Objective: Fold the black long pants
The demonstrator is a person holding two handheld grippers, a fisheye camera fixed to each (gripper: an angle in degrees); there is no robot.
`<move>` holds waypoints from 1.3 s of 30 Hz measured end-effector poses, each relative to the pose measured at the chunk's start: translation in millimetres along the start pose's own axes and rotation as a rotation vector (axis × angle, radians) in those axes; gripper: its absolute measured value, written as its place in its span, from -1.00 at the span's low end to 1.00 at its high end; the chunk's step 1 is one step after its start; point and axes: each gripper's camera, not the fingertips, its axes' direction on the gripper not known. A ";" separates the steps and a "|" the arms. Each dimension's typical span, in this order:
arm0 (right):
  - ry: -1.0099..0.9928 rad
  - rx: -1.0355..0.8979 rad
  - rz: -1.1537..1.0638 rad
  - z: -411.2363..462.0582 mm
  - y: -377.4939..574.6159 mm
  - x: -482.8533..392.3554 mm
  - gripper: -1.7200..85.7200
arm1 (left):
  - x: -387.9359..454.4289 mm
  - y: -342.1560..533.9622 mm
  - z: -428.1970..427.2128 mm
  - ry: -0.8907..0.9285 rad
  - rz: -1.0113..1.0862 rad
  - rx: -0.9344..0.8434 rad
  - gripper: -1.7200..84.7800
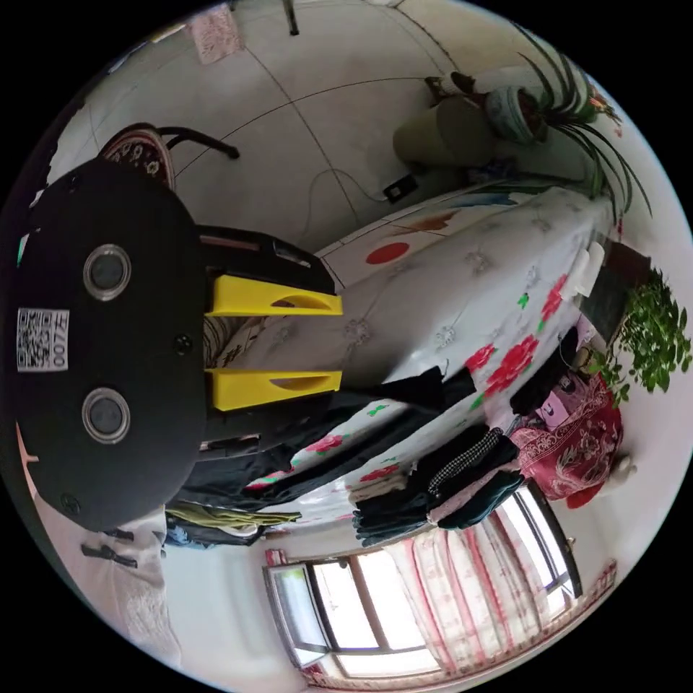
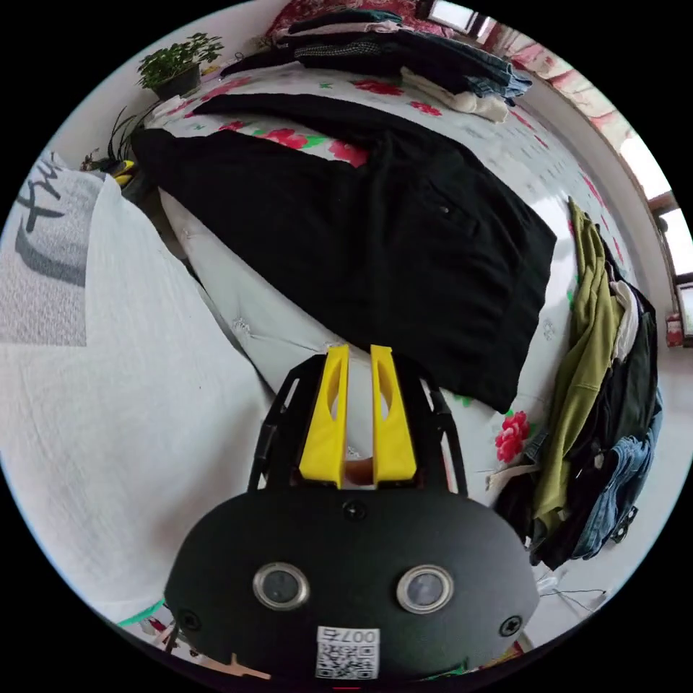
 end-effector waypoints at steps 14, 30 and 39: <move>-0.442 0.312 1.247 8.7 106.2 154.6 -0.84 | -6.1 -61.0 29.3 0.010 -0.154 -0.200 -0.92; -0.643 0.792 1.225 -70.1 129.6 169.5 -0.97 | 84.0 -121.0 -54.3 0.385 0.062 -0.028 -0.98; -0.627 0.848 1.174 -98.8 16.9 215.2 -0.96 | 173.4 -234.9 37.1 0.039 0.076 -0.194 -0.97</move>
